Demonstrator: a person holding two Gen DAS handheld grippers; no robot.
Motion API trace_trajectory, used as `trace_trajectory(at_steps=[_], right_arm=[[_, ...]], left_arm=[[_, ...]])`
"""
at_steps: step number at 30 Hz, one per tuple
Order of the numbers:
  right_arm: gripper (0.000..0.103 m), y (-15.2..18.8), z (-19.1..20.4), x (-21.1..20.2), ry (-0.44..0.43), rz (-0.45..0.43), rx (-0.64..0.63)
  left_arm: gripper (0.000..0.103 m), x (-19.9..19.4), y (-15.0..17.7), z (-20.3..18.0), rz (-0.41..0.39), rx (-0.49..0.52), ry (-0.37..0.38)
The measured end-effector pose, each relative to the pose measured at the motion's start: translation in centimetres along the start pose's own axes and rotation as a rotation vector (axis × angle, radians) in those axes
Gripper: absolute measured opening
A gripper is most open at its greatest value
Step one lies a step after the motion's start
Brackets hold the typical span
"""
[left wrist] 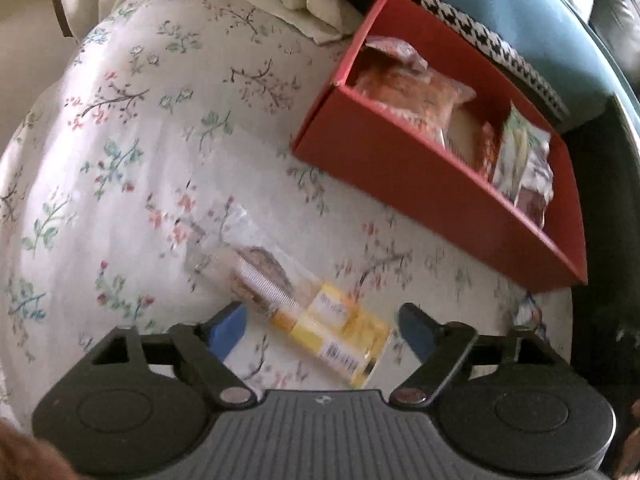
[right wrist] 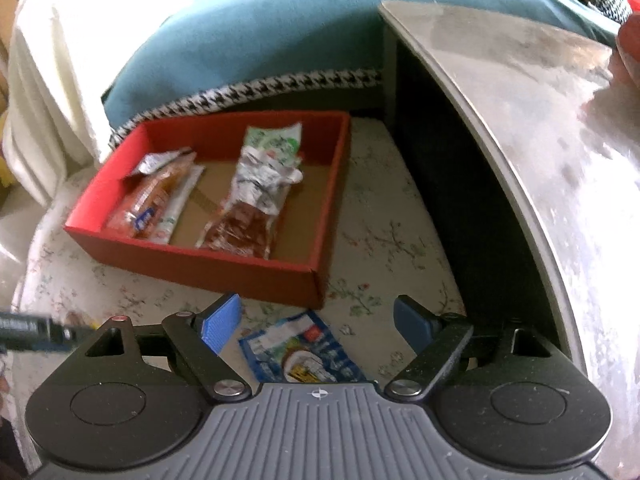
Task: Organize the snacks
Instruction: 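Grasp the yellow-white bar packet with the left gripper while the right grasps the blue coconut packet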
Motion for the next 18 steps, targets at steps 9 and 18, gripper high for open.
trace_trajectory(at_steps=[9, 18], right_arm=[[0.088, 0.0, 0.7, 1.2, -0.014, 0.028, -0.025], [0.088, 2.2, 2.5, 5.5, -0.053, 0.181, -0.156]], left_arm=[[0.092, 1.4, -2.7, -1.3, -0.146, -0.036, -0.094], [0.043, 1.6, -1.7, -3.1, -0.207, 0.340, -0.133]])
Point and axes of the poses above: each gripper's, at about its wrist camera, not at the fingertips, and x roughly the way its jaws point, z to its left, y to its underside, the point moved 5 cm from there along x, roughly the way its jaws point, and after that the axes turned 15 degrees about -x, right-handed, at the moved point
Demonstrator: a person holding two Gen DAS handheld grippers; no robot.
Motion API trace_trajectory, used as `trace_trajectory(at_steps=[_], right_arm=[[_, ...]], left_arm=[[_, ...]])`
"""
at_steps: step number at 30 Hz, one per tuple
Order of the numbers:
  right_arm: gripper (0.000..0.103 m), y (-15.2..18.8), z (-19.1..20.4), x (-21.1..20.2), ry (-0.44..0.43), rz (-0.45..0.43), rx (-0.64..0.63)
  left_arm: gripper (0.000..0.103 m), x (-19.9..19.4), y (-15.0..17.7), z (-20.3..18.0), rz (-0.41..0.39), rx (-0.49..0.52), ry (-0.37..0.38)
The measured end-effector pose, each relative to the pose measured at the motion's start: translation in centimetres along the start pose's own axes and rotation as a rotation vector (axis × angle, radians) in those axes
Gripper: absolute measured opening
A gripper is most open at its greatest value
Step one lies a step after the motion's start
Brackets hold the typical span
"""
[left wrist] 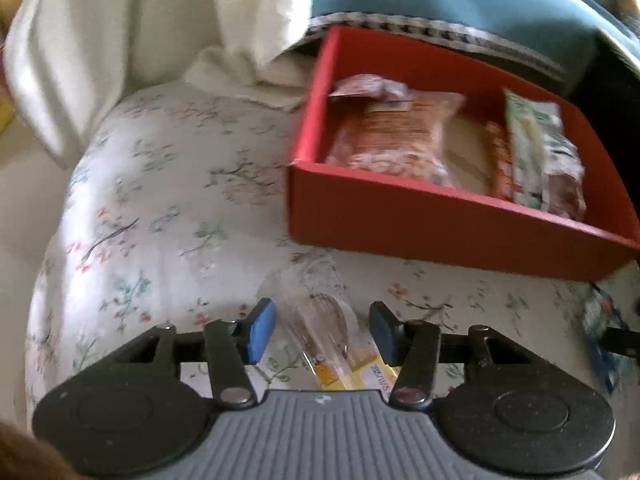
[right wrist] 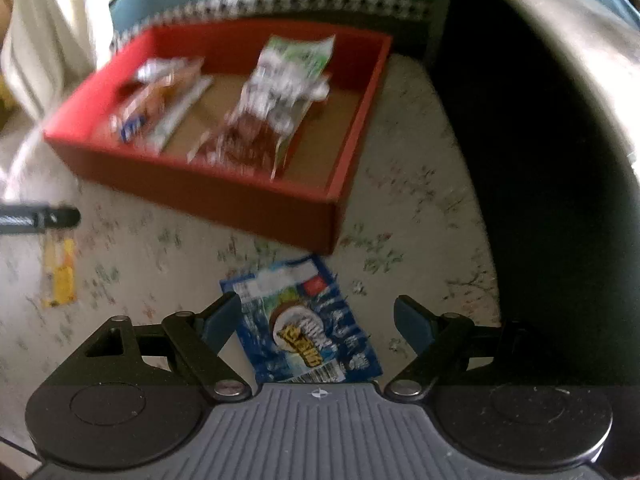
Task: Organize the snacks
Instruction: 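Grasp the yellow-white bar packet with the left gripper while the right grasps the blue coconut packet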
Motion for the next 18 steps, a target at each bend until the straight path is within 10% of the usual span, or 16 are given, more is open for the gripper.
trace_trajectory(at_steps=[6, 11, 14, 18], right_arm=[[0.093, 0.3, 0.8, 1.2, -0.010, 0.015, -0.014], [0.096, 0.6, 2.5, 1.4, 0.009, 0.020, -0.073], [0.089, 0.6, 2.8, 1.1, 0.015, 0.017, -0.057], [0.076, 1.0, 2.5, 0.2, 0.003, 0.015, -0.002]], left_arm=[[0.046, -0.3, 0.9, -1.7, 0.038, 0.078, 0.088], [0.076, 0.3, 2.0, -3.6, 0.057, 0.123, 0.068], [0.074, 0.2, 2.7, -3.8, 0.033, 0.129, 0.037], [0.045, -0.2, 2.8, -3.5, 0.013, 0.127, 0.010]])
Point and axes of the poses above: each gripper's, at about its wrist camera, not at the fingertips, and x roughly the way its jaws point, z to its left, y to its underside, the point moved 5 cm from there along x, roughly the way its jaws point, and after that the axes turned 15 degrees about -x, right-handed, at the moved point
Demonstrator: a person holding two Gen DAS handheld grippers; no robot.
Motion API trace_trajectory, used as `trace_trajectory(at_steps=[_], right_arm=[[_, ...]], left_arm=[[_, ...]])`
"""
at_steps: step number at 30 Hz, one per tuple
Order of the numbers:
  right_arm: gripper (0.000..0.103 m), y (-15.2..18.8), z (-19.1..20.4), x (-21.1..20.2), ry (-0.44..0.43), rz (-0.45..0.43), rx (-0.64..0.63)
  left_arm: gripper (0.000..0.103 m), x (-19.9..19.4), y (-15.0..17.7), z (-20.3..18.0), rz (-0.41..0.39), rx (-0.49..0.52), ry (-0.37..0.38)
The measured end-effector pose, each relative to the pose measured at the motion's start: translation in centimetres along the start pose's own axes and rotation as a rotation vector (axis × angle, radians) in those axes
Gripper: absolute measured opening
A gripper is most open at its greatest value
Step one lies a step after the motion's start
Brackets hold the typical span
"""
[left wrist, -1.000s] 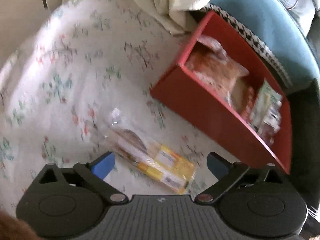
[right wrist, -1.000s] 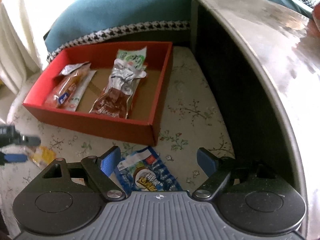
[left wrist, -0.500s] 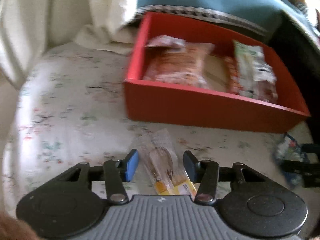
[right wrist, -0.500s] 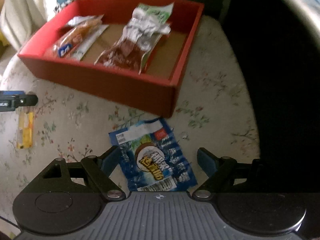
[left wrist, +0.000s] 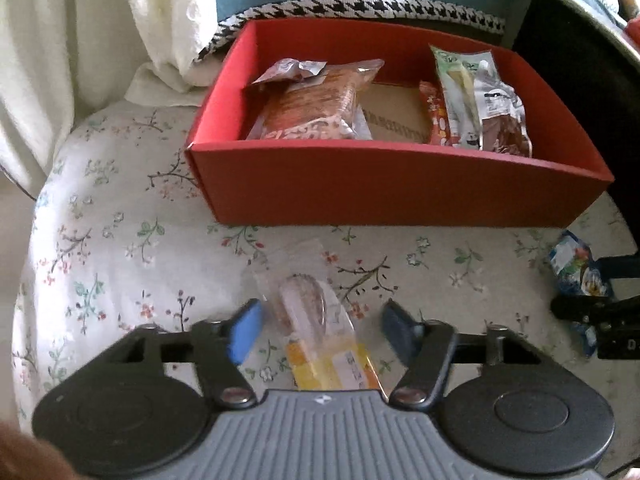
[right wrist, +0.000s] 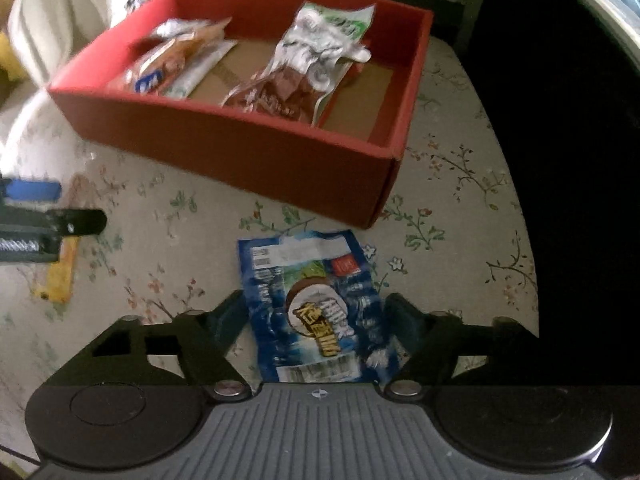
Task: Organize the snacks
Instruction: 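Grasp the yellow-white bar packet with the left gripper while the right grasps the blue coconut packet, then lift both held packets and carry them over the red box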
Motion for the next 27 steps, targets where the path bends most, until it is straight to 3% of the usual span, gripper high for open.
trace_trajectory(at_steps=[3, 7, 19, 27], right_arm=[[0.076, 0.3, 0.1, -0.3, 0.015, 0.000, 0.015], [0.075, 0.4, 0.0, -1.7, 0.026, -0.028, 0.035], [0.075, -2.8, -0.4, -7.2, -0.015, -0.230, 0.135], [0.075, -4.2, -0.8, -8.5, -0.009, -0.291, 0.156]], left_arm=[[0.035, -0.6, 0.3, 0.6, 0.008, 0.010, -0.004], [0.029, -1.3, 0.6, 1.0, 0.019, -0.005, 0.018], [0.028, -6.0, -1.5, 1.1, -0.061, -0.058, 0.149], [0.028, -8.1, -2.5, 0.0, -0.143, -0.028, 0.156]])
Point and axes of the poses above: each gripper's, at about its wrist camera, not at the fingertips, and x roughly the way its jaws point, z to its left, y to its underside, the point moved 5 cm from there along x, roughly the way its jaws point, and after that the axes turned 15 degrees about -x, right-handed, at the moved point
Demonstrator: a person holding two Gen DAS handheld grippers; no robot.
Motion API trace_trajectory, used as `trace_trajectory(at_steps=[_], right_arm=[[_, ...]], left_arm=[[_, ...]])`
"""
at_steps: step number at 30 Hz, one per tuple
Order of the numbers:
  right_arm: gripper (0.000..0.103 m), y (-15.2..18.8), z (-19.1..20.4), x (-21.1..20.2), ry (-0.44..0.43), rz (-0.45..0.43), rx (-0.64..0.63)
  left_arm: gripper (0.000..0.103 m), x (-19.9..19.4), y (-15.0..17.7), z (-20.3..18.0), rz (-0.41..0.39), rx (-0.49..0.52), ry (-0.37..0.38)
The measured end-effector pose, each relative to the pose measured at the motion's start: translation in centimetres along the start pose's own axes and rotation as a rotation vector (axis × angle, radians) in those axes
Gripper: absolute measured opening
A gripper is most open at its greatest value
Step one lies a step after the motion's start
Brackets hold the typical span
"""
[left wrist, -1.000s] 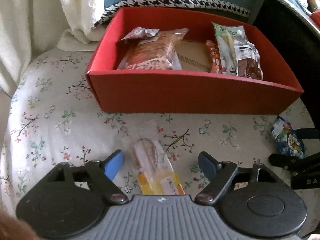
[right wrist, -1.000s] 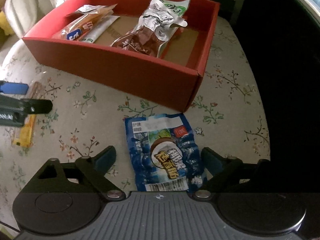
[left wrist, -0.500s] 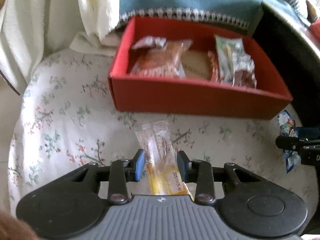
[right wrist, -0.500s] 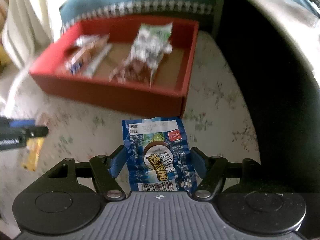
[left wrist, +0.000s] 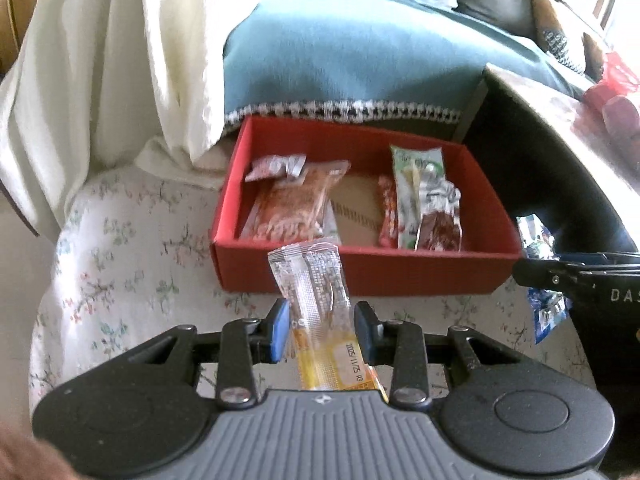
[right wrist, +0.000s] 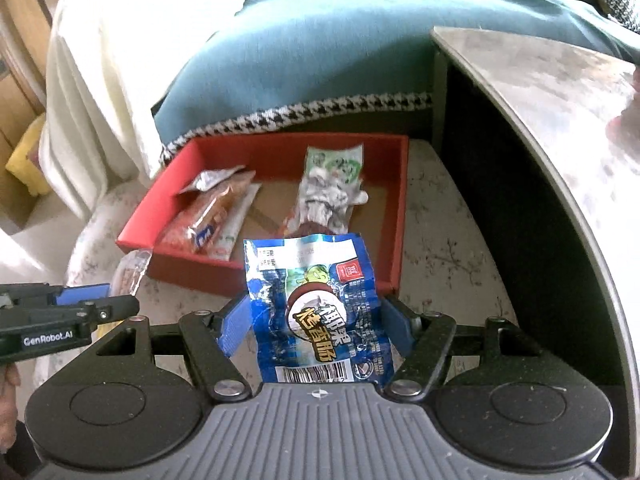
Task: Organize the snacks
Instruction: 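Lift both held packets and carry them over the red box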
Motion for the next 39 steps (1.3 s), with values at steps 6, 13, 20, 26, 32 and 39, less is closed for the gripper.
trace_trajectory(at_steps=[6, 13, 20, 26, 32, 39], right_arm=[[0.075, -1.0, 0.2, -0.1, 0.003, -0.021, 0.004], [0.075, -1.4, 0.3, -0.3, 0.013, -0.031, 0.007], [0.075, -1.7, 0.2, -0.4, 0.027, -0.050, 0.014], [0.075, -2.3, 0.2, -0.7, 0.032, -0.073, 0.016], [0.075, -3.3, -0.1, -1.1, 0.050, -0.110, 0.022], [0.075, -4.7, -0.3, -1.1, 0.055, -0.143, 0.035]], left_arm=[[0.028, -0.4, -0.9, -0.2, -0.046, 0.012, -0.013], [0.028, -0.8, -1.7, -0.1, -0.090, 0.018, -0.034], [0.029, -1.4, -2.7, -0.5, -0.140, 0.028, -0.042], [0.028, -1.8, -3.8, -0.6, -0.174, 0.026, -0.043], [0.028, -2.1, -5.3, -0.8, -0.212, 0.021, -0.044], [0.029, -2.0, -6.7, -0.7, -0.239, 0.013, -0.050]])
Point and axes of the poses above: each gripper's, at about its wrist camera, not at the fingertips, and x roughly the way its jaws point, z to its left, y to its underside, the point moved 5 cm from there along x, roughly the way its jaws point, and after that the axes turned 15 degrees about -x, right-handed, at the moved point
